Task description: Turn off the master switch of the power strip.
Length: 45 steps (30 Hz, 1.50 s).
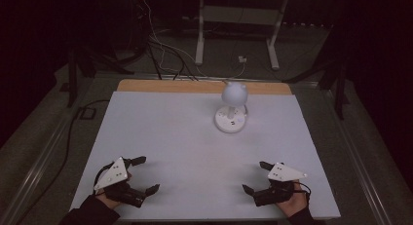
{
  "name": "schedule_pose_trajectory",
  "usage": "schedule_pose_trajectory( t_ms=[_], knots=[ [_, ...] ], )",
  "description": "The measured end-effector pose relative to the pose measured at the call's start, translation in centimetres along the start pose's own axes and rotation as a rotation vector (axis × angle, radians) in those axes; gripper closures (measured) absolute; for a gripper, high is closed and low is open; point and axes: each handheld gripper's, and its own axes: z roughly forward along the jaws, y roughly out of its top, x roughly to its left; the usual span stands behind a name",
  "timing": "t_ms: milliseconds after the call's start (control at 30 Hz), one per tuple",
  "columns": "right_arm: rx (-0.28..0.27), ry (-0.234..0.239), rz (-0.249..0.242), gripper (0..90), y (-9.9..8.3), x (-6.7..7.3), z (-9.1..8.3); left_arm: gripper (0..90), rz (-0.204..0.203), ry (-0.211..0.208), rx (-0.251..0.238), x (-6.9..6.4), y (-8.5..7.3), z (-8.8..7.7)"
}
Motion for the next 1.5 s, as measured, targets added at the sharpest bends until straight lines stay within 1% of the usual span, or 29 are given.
schedule_pose_trajectory(
  t_ms=[67, 200, 267, 533, 567, 633, 833, 867, 967, 1067, 1300, 1367, 1400, 1500],
  knots=[
    [-0.011, 0.008, 0.008, 0.0, 0.2, 0.1, -0.2, 0.4, 0.001, 0.001, 0.001, 0.0, 0.0, 0.0],
    [-0.017, 0.025, 0.022, 0.0, 0.7, 0.3, -0.4, 0.4, 0.003, 0.000, -0.001, -0.1, 0.0, 0.0],
    [-0.029, 0.034, 0.033, 0.0, 1.2, 0.4, -0.7, 0.4, 0.001, -0.002, 0.001, -0.1, 0.0, 0.1],
    [-0.044, 0.040, 0.033, 0.0, 2.1, 0.6, -0.9, 0.4, 0.006, -0.005, 0.006, -0.2, 0.0, 0.2],
    [-0.049, 0.043, 0.036, 0.0, 2.6, 0.5, -1.1, 0.4, 0.006, -0.005, 0.005, -0.2, 0.0, 0.2],
    [-0.057, 0.042, 0.031, 0.0, 2.8, 0.5, -1.1, 0.4, 0.002, -0.006, 0.004, -0.1, 0.0, 0.2],
    [-0.084, 0.056, 0.044, 0.0, 4.2, 0.3, -1.4, 0.4, 0.002, -0.006, 0.005, -0.2, 0.1, 0.2],
    [-0.086, 0.055, 0.049, 0.0, 4.3, 0.2, -1.5, 0.4, 0.003, -0.005, 0.006, -0.2, 0.1, 0.2],
    [-0.089, 0.052, 0.044, 0.0, 4.6, 0.1, -1.5, 0.4, 0.004, -0.005, 0.003, -0.2, 0.1, 0.2],
    [-0.099, 0.046, 0.056, 0.0, 5.1, -0.2, -1.4, 0.4, -0.001, -0.006, 0.002, -0.2, 0.1, 0.2],
    [-0.121, 0.031, 0.052, 0.0, 6.1, -0.7, -1.4, 0.4, 0.002, -0.005, 0.005, -0.2, 0.1, 0.2],
    [-0.123, 0.019, 0.042, 0.0, 6.4, -0.9, -1.3, 0.4, 0.002, -0.006, 0.002, -0.2, 0.1, 0.2],
    [-0.123, 0.019, 0.042, 0.0, 6.4, -0.9, -1.3, 0.4, 0.000, -0.007, 0.002, -0.2, 0.1, 0.2],
    [-0.127, -0.002, 0.038, 0.0, 6.9, -1.3, -1.1, 0.4, 0.003, -0.005, 0.003, -0.2, 0.1, 0.2]
  ],
)
